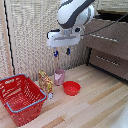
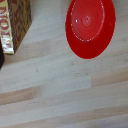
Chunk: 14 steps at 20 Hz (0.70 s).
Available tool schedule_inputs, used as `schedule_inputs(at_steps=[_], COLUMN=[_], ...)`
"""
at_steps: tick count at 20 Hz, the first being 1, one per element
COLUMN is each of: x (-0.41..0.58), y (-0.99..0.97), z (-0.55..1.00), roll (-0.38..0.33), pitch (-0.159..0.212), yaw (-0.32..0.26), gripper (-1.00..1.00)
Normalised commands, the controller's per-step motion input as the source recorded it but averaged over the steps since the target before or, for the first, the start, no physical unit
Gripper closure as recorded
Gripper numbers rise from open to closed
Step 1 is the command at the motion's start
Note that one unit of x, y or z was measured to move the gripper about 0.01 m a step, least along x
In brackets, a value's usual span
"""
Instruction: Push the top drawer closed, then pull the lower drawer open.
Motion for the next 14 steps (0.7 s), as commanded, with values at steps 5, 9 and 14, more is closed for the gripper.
schedule_inputs(at_steps=[5,9,14], x=[0.046,0.0,0.0], y=[0.0,0.0,0.0], z=[0.16,0.19,0.18], roll=[-0.264,-0.337,-0.339], pitch=[0.0,0.0,0.0], yaw=[0.111,0.14,0.14], gripper=[-1.0,-1.0,-1.0])
